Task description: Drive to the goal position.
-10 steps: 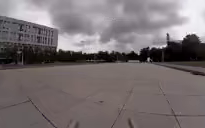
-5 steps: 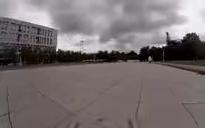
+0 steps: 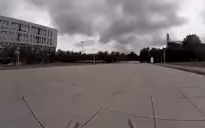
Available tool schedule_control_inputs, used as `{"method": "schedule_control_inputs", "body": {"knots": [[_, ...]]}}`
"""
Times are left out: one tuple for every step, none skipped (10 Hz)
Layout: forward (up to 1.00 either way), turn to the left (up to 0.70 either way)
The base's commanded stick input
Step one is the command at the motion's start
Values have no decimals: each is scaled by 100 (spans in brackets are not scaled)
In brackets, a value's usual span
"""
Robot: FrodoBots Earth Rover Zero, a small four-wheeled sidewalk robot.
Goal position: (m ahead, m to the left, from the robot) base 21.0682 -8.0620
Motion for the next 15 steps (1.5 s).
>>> {"method": "schedule_control_inputs", "body": {"knots": [[100,0],[100,0],[100,0],[100,0],[100,0],[100,0],[100,0],[100,0],[100,0],[100,0],[100,-2],[100,-18],[100,-40],[100,-40],[100,-40]]}}
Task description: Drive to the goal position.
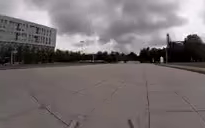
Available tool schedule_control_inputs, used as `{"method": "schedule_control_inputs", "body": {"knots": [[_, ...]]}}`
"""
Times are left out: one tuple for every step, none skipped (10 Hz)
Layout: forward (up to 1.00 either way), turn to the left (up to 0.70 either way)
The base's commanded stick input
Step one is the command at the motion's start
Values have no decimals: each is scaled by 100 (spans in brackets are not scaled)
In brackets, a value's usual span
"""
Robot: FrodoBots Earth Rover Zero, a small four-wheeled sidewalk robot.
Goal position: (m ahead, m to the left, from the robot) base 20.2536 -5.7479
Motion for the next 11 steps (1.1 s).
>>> {"method": "schedule_control_inputs", "body": {"knots": [[100,-40],[100,-40],[100,-26],[100,-4],[100,0],[100,0],[100,0],[100,0],[100,0],[100,0],[100,0]]}}
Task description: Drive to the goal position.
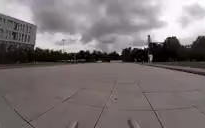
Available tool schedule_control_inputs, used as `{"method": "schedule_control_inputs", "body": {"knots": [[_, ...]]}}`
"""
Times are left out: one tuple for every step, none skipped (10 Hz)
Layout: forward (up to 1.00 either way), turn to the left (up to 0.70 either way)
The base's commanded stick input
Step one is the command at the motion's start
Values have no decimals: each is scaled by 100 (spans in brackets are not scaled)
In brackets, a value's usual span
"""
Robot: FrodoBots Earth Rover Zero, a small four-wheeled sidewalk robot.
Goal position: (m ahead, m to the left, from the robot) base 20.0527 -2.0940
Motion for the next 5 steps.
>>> {"method": "schedule_control_inputs", "body": {"knots": [[100,0],[100,0],[100,0],[100,0],[100,0]]}}
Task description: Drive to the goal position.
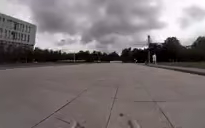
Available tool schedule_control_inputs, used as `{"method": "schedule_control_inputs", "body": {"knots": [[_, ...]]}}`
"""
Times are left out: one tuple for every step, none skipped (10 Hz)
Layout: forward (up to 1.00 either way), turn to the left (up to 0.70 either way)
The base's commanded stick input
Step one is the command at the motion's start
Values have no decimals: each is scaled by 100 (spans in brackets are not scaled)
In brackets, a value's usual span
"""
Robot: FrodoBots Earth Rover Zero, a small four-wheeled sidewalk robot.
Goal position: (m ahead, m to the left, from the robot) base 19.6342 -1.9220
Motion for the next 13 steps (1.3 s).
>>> {"method": "schedule_control_inputs", "body": {"knots": [[100,0],[100,0],[100,0],[100,0],[100,0],[100,0],[100,0],[100,0],[100,0],[100,0],[100,0],[100,0],[100,0]]}}
